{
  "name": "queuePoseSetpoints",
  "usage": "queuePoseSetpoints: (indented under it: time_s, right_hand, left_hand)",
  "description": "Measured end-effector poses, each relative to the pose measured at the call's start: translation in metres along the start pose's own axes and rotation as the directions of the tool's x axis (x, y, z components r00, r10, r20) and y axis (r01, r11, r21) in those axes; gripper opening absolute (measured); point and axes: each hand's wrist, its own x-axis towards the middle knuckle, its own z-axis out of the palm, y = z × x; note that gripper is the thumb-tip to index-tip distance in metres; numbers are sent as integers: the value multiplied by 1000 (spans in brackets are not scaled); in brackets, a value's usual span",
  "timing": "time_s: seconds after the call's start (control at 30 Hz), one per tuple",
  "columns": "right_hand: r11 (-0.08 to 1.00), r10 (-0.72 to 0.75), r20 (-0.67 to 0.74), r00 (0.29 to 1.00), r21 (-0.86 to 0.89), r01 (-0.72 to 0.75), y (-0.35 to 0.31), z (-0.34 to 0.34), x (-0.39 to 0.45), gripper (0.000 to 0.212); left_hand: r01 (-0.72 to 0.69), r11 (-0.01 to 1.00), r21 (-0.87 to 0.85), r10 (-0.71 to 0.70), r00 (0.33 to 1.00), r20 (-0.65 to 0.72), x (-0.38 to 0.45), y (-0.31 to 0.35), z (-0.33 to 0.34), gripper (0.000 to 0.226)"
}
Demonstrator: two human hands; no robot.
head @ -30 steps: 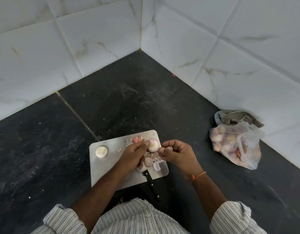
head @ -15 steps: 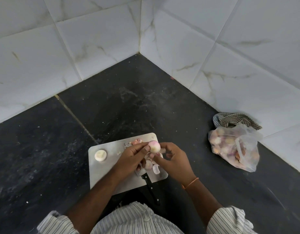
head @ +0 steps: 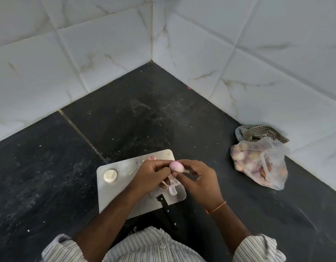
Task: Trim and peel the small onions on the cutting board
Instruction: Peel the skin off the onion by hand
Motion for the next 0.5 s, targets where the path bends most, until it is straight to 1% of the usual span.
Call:
queuePoseSetpoints:
  time_s: [0.13, 0.2, 0.27, 0.3, 0.33, 0.4, 0.47, 0.5]
  right_hand:
    - [999, 6, -23, 1000, 44, -5, 5, 1, -4, 33]
    - [993, 33, -29, 999, 111, -30, 6, 3, -4, 32]
    - [970, 84, -2, 996, 229, -82, 8, 5, -5, 29]
    - [962, 112, 25, 993, 248, -115, 8, 5, -5, 27]
    - [965, 131, 49, 990, 222, -139, 8, 4, -5, 25]
    - [989, 121, 61, 991, 79, -126, 9, 2, -4, 21]
    - [995, 46, 42, 998, -96, -42, 8, 1, -1, 19]
    - [988, -2, 38, 999, -157, 8, 6, 0, 0, 19]
  left_hand:
    - [115, 986, -125, -118, 993, -13, 2, 2, 2, 26]
    - [160, 975, -156, -161, 987, 6, 3, 4, 3, 24]
    - [182, 979, -91, -182, 983, 12, 4, 5, 4, 24]
    - [177, 984, -34, -176, 984, 10, 4, 6, 3, 24]
    - [158, 987, 19, -158, 987, 8, 4, 6, 3, 25]
    - [115, 989, 89, -115, 993, -4, 4, 5, 3, 25]
    - [102, 989, 108, -103, 995, 3, 1, 6, 3, 18]
    - [98, 991, 94, -101, 994, 27, 1, 6, 4, 20]
